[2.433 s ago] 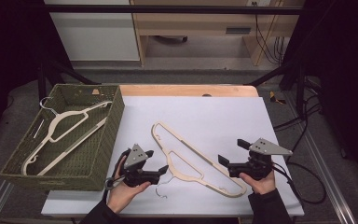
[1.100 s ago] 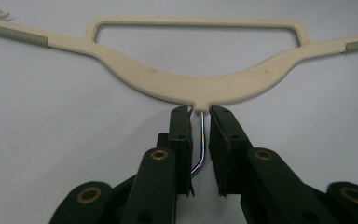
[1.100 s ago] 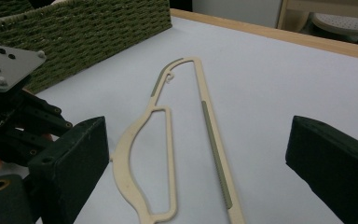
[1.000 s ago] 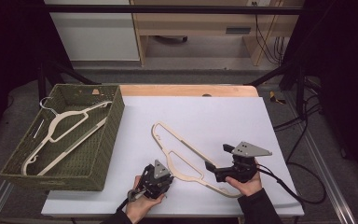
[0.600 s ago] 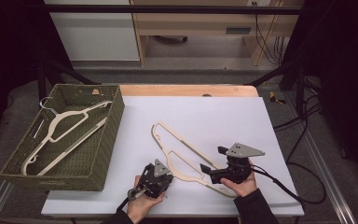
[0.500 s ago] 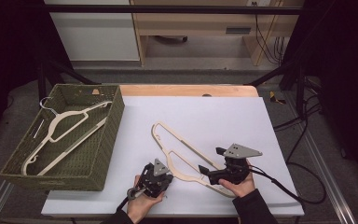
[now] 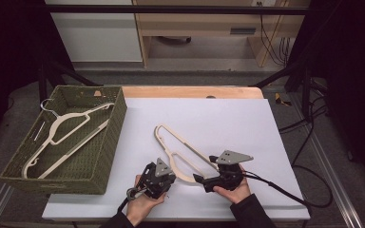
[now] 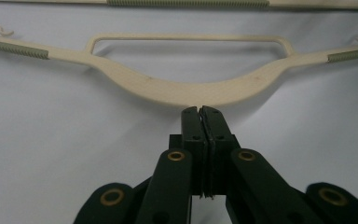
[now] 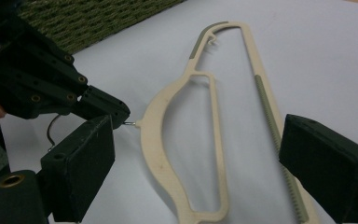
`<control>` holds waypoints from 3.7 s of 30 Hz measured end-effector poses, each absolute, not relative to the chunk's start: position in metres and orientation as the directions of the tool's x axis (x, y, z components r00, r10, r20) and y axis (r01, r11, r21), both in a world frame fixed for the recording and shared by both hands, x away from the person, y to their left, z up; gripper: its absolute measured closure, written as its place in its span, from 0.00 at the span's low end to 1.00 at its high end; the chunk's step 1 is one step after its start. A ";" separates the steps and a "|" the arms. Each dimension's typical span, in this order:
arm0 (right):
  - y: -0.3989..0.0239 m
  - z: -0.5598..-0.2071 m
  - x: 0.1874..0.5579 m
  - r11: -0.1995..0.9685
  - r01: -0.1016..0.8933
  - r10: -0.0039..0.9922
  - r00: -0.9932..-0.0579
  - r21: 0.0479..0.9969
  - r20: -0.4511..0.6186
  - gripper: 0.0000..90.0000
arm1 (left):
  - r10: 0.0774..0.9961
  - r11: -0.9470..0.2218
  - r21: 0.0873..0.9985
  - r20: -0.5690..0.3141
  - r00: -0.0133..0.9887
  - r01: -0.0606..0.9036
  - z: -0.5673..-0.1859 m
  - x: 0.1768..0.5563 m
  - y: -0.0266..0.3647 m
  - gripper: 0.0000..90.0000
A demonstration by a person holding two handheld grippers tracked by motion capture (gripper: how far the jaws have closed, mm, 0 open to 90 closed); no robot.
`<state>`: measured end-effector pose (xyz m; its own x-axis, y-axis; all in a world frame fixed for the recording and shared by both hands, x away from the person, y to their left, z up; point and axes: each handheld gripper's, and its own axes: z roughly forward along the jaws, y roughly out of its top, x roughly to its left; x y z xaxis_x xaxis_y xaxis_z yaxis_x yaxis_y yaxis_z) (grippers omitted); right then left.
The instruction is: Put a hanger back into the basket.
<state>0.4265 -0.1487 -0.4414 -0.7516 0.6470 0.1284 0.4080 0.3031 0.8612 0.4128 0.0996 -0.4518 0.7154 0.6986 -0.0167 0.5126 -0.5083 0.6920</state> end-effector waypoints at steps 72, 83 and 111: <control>-0.144 -0.417 0.439 0.545 0.184 0.631 -0.732 0.818 -0.255 0.94 | 0.641 -0.353 0.876 -0.030 0.767 0.329 -0.383 0.419 0.172 0.12; -0.168 -0.403 0.437 0.472 0.208 0.641 -0.748 0.856 -0.171 0.96 | 0.632 -0.372 0.875 -0.007 0.775 0.311 -0.380 0.419 0.171 0.12; -0.139 -0.390 0.421 0.436 0.208 0.420 -0.908 0.876 0.007 0.96 | 0.425 -0.565 0.805 0.097 0.900 0.181 -0.377 0.445 0.121 0.60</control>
